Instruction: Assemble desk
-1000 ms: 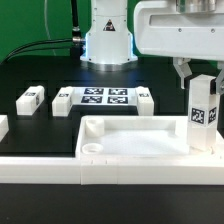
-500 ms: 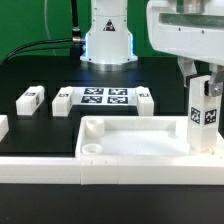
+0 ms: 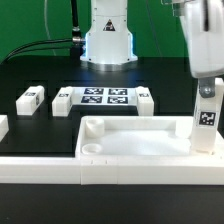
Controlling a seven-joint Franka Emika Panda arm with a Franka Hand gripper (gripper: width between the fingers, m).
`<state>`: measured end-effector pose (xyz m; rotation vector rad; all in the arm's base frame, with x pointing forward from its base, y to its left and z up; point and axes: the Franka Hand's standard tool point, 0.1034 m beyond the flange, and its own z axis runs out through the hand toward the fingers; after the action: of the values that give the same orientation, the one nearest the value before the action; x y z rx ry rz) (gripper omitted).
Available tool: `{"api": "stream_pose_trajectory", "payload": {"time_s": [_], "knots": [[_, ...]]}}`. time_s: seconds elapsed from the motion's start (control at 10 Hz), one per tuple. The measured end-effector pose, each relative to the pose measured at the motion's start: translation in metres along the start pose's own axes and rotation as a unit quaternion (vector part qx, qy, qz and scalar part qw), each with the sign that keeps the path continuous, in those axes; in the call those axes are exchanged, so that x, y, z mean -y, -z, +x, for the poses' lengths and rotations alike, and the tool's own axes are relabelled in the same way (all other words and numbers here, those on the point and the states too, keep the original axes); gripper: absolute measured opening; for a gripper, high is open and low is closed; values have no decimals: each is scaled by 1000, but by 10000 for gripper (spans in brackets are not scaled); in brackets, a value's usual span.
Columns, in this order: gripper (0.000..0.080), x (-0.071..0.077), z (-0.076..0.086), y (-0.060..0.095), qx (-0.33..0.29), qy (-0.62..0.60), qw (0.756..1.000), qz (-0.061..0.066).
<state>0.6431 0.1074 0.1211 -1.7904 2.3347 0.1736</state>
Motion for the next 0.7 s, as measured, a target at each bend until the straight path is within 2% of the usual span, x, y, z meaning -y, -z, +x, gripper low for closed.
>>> {"api": "stream_pose_trajectory", "payload": {"time_s": [0.1, 0.3, 0.5, 0.6, 0.7], "knots": [[290, 0, -5, -1, 7, -57, 998, 8], [290, 1, -6, -1, 10, -68, 998, 11], [540, 1, -7, -2, 8, -17, 1000, 9], [540, 1, -8, -1, 9, 28, 1000, 6], [618, 1, -8, -2, 9, 73, 997, 6]]}}
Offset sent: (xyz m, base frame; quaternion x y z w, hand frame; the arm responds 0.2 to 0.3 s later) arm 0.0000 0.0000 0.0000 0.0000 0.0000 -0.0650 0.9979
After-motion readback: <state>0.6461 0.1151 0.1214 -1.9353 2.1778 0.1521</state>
